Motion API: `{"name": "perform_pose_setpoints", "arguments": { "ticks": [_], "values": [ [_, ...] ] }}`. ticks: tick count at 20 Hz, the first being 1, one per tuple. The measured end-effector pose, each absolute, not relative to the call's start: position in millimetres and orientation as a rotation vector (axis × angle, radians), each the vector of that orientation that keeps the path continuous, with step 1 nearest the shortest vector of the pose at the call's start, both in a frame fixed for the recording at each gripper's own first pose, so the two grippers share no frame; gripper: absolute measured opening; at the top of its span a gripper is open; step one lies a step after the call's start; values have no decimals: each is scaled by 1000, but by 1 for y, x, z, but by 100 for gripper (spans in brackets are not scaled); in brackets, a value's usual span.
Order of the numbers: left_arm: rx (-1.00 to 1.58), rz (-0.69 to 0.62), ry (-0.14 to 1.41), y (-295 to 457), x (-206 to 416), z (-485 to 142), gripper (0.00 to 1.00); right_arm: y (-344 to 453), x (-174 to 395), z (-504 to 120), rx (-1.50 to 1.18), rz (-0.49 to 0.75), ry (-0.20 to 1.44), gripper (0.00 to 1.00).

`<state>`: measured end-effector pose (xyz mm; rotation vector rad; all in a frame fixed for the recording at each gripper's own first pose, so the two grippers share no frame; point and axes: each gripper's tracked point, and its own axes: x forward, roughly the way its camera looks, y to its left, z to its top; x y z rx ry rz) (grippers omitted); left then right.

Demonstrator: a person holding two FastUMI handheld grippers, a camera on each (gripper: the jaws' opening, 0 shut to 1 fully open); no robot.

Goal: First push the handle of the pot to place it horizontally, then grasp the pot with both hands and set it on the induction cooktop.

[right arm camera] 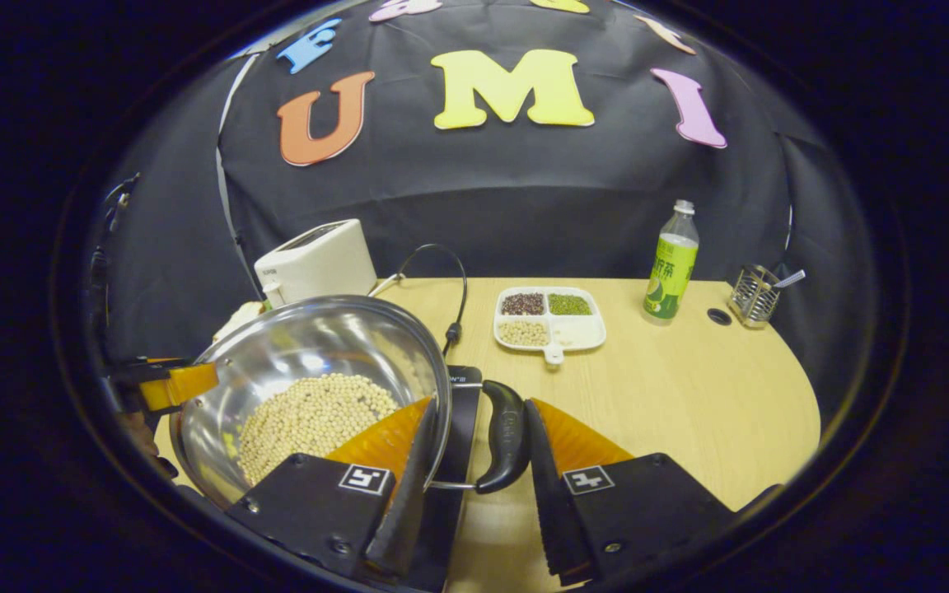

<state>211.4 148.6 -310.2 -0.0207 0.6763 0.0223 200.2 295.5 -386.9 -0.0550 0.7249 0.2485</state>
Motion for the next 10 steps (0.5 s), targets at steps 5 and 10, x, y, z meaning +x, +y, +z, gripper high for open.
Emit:
{"name": "perform_pose_setpoints", "arguments": {
  "ticks": [5,10],
  "values": [
    [0,45,652,149,211,-311,57,296,201,-387,-39,252,692,63],
    [-16,63,623,150,212,-308,46,298,205,-387,-19,265,702,63]
  ]
}}
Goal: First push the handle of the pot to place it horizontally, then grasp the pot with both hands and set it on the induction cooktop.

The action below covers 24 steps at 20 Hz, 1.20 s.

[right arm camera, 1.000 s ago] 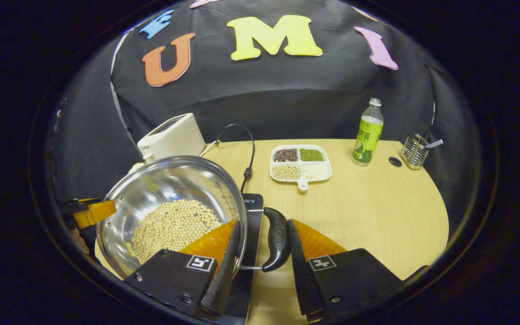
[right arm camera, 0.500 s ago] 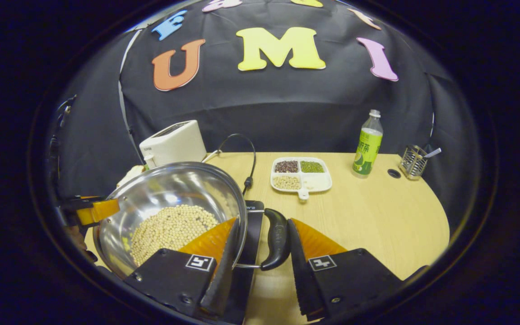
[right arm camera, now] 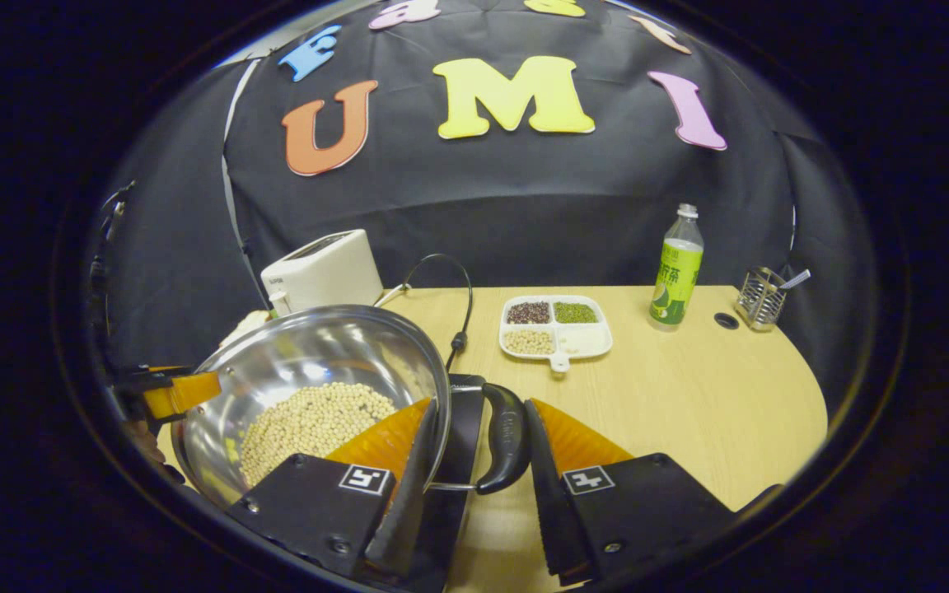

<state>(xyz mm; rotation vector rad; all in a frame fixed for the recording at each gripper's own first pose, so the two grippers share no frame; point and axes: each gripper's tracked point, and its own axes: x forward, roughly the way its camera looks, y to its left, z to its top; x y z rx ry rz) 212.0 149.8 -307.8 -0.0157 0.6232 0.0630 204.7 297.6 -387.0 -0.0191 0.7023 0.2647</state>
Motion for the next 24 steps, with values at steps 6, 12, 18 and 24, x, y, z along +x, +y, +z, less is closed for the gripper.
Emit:
{"name": "perform_pose_setpoints", "arguments": {
  "ticks": [6,12,18,24],
  "values": [
    [-122,32,544,156,213,-289,61,295,203,-379,-7,247,674,66],
    [-98,68,440,170,194,-256,83,295,184,-341,-1,320,593,81],
    [-41,123,348,173,156,-224,96,274,143,-310,-17,347,499,94],
    [-49,106,228,155,121,-179,96,239,110,-289,9,348,455,96]
  ]
}}
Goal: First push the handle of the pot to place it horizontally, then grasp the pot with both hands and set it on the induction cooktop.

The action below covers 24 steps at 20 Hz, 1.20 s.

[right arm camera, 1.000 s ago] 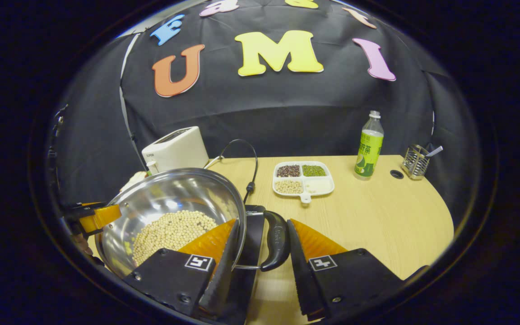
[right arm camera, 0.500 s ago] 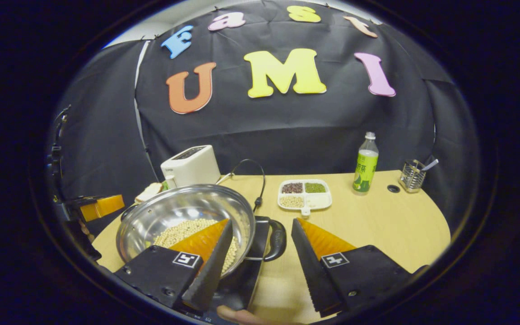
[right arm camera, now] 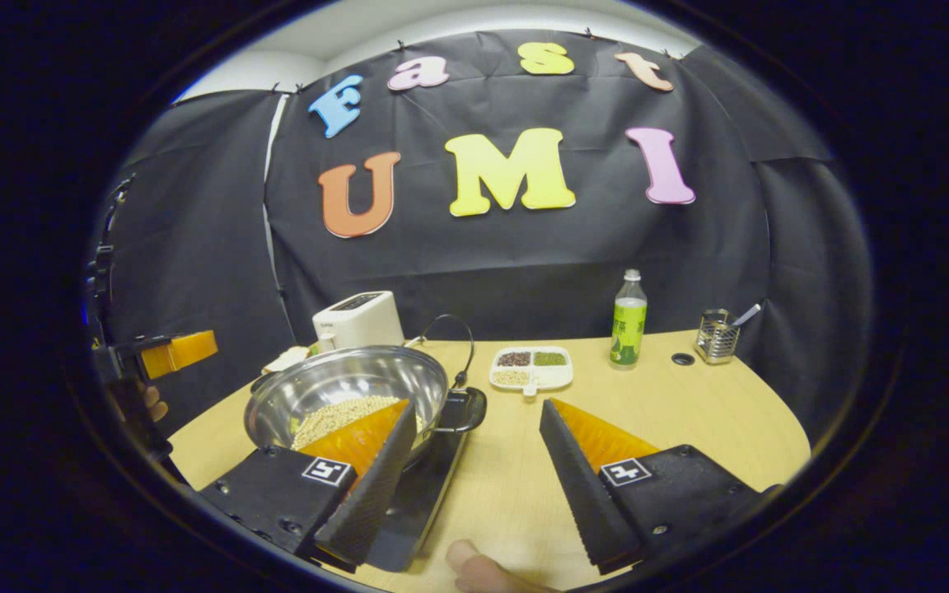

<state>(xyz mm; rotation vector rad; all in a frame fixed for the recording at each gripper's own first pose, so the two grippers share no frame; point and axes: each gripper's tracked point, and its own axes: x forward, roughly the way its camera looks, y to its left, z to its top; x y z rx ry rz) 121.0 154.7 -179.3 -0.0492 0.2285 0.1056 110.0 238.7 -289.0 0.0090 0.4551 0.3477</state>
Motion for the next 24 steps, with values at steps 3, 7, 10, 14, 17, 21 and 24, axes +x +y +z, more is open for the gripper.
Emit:
{"name": "perform_pose_setpoints", "arguments": {
  "ticks": [3,7,10,14,17,21,24],
  "values": [
    [-33,122,187,154,99,-164,96,212,98,-276,31,323,433,95],
    [-81,111,170,144,73,-154,96,182,81,-250,46,278,387,95],
    [-108,95,146,132,53,-139,95,157,64,-220,16,249,326,95],
    [-123,79,98,118,27,-107,95,130,35,-181,-2,220,259,94],
    [-132,53,66,103,5,-84,95,107,18,-156,16,199,224,95],
    [-99,11,25,75,-16,-60,95,83,2,-127,20,177,186,94],
    [-95,-16,16,52,-26,-47,100,68,-10,-107,23,165,151,94]
  ]
}}
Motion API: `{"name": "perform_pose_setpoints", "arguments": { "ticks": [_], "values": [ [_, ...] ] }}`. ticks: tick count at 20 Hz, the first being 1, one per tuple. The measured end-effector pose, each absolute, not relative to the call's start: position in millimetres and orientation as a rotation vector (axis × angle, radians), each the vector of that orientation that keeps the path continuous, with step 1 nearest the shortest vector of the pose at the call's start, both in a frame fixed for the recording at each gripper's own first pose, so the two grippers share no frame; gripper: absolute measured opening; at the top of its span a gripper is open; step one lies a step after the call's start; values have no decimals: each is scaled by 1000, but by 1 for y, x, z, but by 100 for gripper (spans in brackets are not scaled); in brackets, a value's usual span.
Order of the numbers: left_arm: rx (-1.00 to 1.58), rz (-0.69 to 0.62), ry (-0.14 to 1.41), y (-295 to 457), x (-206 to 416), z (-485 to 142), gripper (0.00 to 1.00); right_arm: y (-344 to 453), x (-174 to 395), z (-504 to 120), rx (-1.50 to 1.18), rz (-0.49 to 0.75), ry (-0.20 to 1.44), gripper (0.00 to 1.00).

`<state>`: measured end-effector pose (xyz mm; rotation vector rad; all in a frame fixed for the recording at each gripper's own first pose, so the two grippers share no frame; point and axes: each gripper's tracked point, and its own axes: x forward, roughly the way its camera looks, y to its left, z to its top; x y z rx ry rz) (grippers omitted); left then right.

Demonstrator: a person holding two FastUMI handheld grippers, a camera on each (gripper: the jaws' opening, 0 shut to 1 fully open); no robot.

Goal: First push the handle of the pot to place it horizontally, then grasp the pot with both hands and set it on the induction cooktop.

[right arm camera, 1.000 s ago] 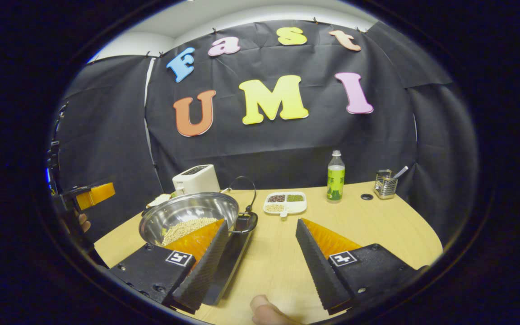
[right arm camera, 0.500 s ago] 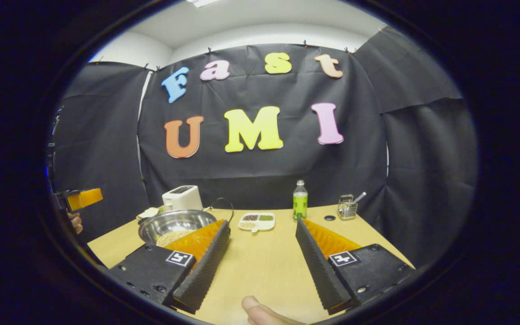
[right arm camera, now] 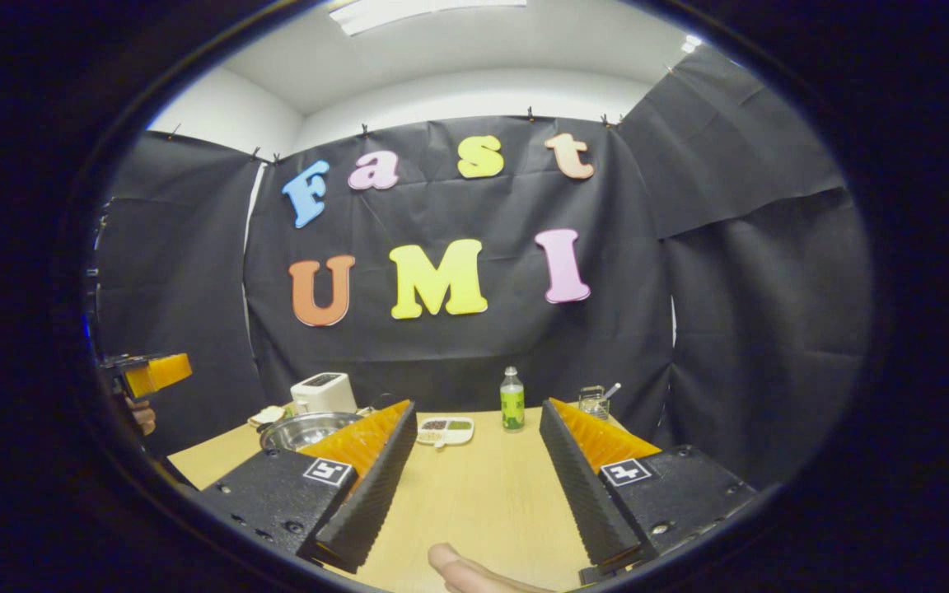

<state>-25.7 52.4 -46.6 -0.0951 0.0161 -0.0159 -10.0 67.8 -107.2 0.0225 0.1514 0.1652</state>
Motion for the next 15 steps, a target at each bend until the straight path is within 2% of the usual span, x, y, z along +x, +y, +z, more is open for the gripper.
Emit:
{"name": "perform_pose_setpoints", "arguments": {
  "ticks": [1,7,9,10,11,15],
  "values": [
    [-88,-21,20,45,-30,-45,95,62,-14,-101,23,161,140,94],
    [-69,-61,35,0,-46,-39,95,28,-36,-68,-64,81,50,95],
    [-59,-65,31,-8,-50,-39,95,21,-41,-61,-90,41,26,92],
    [-49,-62,31,-10,-53,-39,100,19,-44,-61,-96,29,23,95],
    [-43,-57,24,-12,-55,-39,95,20,-46,-62,-97,31,22,94],
    [-54,-55,10,-16,-65,-41,95,27,-50,-73,-74,66,51,94]
  ]
}}
